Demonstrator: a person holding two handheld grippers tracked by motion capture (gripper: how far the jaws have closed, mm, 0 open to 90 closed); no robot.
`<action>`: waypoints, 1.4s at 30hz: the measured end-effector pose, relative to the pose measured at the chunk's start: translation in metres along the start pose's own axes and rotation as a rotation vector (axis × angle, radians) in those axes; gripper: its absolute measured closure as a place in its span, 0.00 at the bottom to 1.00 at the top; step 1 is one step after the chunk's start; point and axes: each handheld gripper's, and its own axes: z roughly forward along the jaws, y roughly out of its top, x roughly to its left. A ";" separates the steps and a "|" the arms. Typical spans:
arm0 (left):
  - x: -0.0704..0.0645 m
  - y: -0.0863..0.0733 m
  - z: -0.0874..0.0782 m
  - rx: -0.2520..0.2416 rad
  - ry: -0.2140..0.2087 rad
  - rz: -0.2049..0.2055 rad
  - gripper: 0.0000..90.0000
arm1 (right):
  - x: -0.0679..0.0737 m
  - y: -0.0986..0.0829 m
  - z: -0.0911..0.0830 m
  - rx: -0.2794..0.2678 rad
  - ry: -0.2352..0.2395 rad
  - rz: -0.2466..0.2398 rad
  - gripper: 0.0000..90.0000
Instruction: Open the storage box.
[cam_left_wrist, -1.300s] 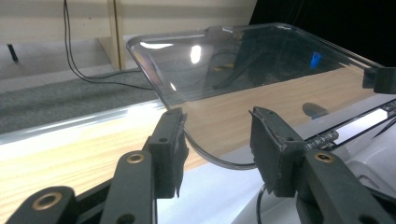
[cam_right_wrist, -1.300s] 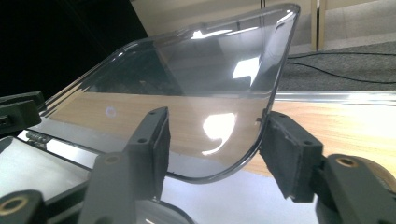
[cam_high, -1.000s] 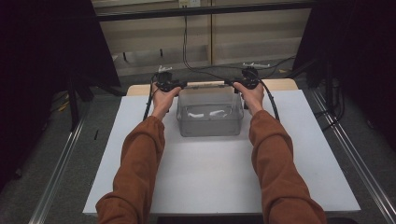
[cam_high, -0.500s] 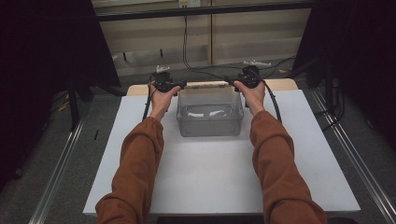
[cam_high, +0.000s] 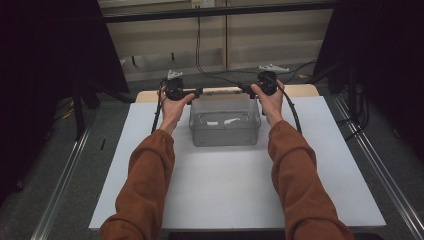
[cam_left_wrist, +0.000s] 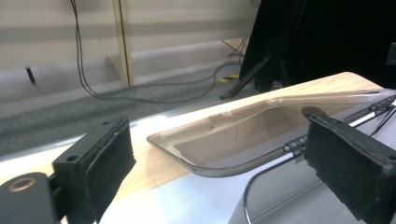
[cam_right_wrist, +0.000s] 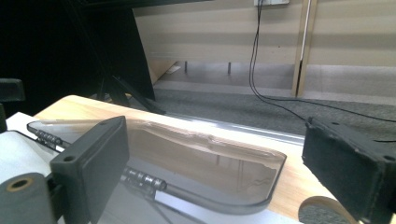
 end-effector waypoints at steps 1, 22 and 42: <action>-0.001 0.000 -0.001 -0.008 -0.003 -0.005 0.09 | 0.001 0.000 -0.001 -0.003 -0.005 -0.008 0.07; -0.005 -0.016 -0.037 -0.105 0.008 0.039 0.03 | 0.012 -0.009 -0.030 -0.088 -0.013 -0.081 0.05; -0.020 -0.031 -0.073 -0.161 -0.014 0.043 0.03 | 0.025 -0.020 -0.074 -0.126 -0.034 -0.125 0.03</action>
